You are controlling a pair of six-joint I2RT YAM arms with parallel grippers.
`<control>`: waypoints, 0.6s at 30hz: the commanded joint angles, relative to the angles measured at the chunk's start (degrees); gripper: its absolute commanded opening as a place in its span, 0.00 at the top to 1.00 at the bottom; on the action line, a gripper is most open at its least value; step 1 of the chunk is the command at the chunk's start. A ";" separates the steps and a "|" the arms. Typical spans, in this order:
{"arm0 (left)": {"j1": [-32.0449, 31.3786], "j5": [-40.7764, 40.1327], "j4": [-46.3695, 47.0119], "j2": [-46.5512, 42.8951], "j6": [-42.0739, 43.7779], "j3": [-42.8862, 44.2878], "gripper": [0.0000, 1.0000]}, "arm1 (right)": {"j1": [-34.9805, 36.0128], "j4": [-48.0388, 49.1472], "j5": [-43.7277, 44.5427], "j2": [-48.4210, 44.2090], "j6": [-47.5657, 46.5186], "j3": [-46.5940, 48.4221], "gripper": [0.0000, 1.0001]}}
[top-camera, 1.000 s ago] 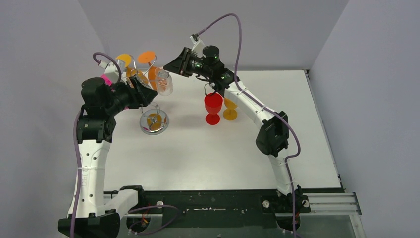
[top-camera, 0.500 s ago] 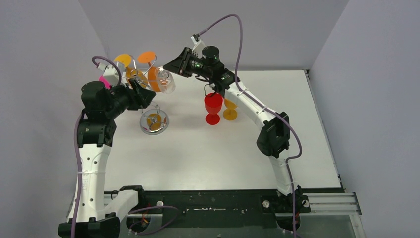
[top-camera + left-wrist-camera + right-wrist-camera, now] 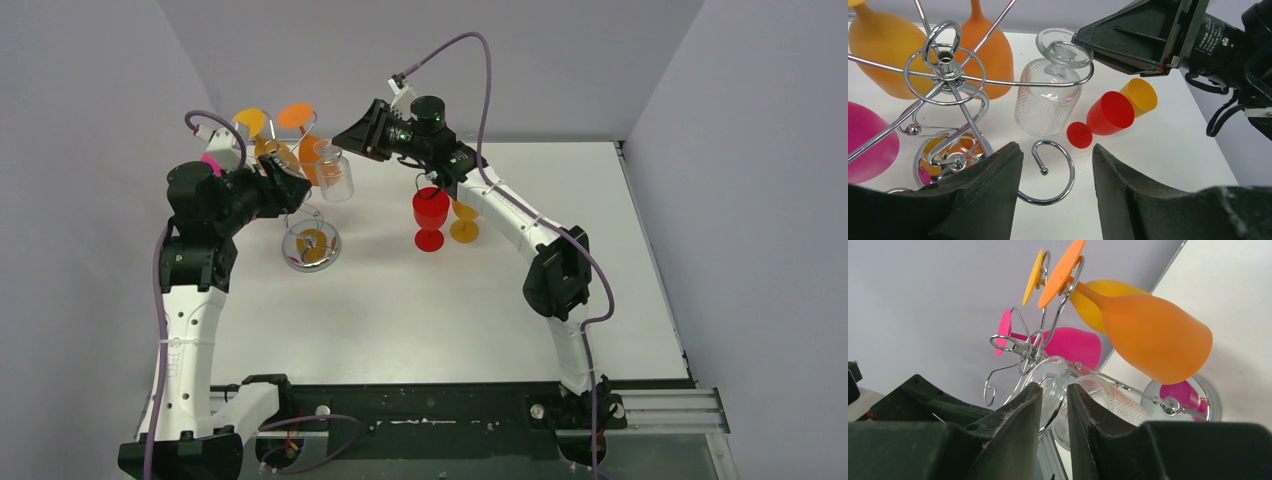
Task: Take the wine glass off the wine glass rack
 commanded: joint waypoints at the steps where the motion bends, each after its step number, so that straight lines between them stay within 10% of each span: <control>1: -0.11 0.20 -2.34 0.98 0.55 -0.74 0.49 | 0.15 3.40 -2.11 -3.08 0.20 -0.05 0.74; 18: -0.10 1.01 -2.61 1.70 0.81 -1.13 0.58 | 0.67 2.47 -3.36 -0.75 -0.58 4.26 0.74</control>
